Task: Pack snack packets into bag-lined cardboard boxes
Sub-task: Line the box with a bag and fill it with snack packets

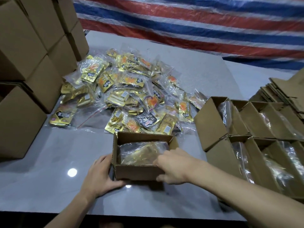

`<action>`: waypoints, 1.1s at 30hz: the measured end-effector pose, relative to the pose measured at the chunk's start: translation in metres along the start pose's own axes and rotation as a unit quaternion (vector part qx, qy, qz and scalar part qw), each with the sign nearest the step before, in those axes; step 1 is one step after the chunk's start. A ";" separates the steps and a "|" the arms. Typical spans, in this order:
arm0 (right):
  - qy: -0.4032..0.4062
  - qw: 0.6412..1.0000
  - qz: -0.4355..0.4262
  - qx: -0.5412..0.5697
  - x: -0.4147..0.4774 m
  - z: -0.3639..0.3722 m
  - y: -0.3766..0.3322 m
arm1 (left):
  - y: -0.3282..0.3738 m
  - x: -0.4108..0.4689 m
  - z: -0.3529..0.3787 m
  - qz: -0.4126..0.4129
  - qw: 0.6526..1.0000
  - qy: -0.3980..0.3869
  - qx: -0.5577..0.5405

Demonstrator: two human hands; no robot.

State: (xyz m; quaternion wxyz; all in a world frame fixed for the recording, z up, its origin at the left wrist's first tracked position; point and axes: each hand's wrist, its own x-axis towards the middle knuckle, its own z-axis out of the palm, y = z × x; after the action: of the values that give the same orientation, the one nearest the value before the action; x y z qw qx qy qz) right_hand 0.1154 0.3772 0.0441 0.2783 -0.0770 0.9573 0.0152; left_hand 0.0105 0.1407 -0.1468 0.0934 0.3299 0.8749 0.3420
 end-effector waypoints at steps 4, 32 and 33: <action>0.052 0.998 0.015 0.009 -0.004 0.000 -0.001 | 0.003 -0.001 0.000 0.016 1.000 0.007 0.001; 0.396 0.828 0.313 0.244 -0.133 -0.127 0.186 | 0.274 0.188 -0.031 0.130 0.954 -0.043 -0.268; 0.400 0.823 0.330 0.233 -0.131 -0.132 0.199 | 0.288 0.200 -0.026 0.145 0.956 -0.038 -0.251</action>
State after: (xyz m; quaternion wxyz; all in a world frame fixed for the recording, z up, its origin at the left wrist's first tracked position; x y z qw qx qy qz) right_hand 0.1232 0.5820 0.2226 -0.1415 0.3110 0.9279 -0.1494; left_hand -0.0048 0.4125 0.0753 0.1559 0.4321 0.6996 0.5473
